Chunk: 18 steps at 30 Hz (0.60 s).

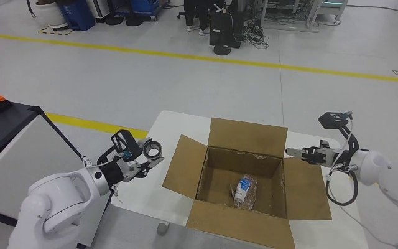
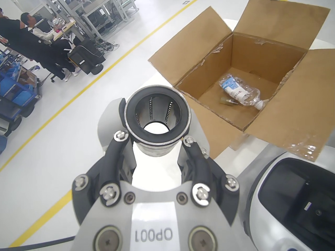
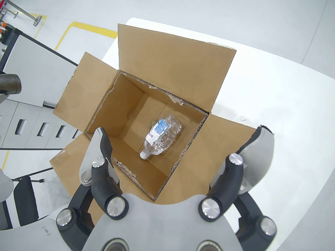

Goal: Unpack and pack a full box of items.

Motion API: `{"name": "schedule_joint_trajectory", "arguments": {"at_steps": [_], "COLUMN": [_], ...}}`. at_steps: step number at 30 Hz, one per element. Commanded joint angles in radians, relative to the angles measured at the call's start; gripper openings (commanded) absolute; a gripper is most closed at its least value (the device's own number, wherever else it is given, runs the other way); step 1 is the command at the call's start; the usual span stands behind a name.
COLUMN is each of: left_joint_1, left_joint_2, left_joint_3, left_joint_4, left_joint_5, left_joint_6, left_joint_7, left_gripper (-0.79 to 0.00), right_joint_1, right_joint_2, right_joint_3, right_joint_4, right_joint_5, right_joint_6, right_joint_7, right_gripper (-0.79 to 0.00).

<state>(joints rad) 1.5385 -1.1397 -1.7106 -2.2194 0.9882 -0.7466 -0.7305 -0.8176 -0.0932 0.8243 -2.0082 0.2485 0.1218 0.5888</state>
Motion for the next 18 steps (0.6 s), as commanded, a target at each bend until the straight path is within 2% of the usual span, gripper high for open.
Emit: {"name": "schedule_joint_trajectory", "arguments": {"at_steps": [1, 11, 15, 18], "left_joint_1": [0.000, 0.000, -0.046, -0.099], "left_joint_2": [0.000, 0.001, 0.010, 0.019], "left_joint_3": [0.000, 0.009, 0.032, 0.070], "left_joint_4": [0.000, 0.001, -0.019, -0.015], "left_joint_5": [-0.002, -0.022, -0.009, -0.106], "left_joint_6": [0.000, 0.010, -0.006, -0.010], "left_joint_7": [0.000, 0.018, -0.040, -0.131], "left_gripper": [-0.785, -0.785, -0.785, -0.785], "right_joint_1": [0.000, 0.000, 0.000, 0.000], "right_joint_2": [0.000, 0.000, 0.000, 0.000], "right_joint_3": [0.000, 0.000, 0.000, 0.000], "right_joint_4": [0.000, 0.000, 0.000, 0.000], "right_joint_5": [0.000, 0.000, 0.000, 0.000], "right_joint_6": [0.000, 0.000, 0.000, 0.000], "right_joint_7": [0.000, 0.000, 0.000, 0.000], "right_gripper": [0.000, 0.000, 0.000, 0.000]}}
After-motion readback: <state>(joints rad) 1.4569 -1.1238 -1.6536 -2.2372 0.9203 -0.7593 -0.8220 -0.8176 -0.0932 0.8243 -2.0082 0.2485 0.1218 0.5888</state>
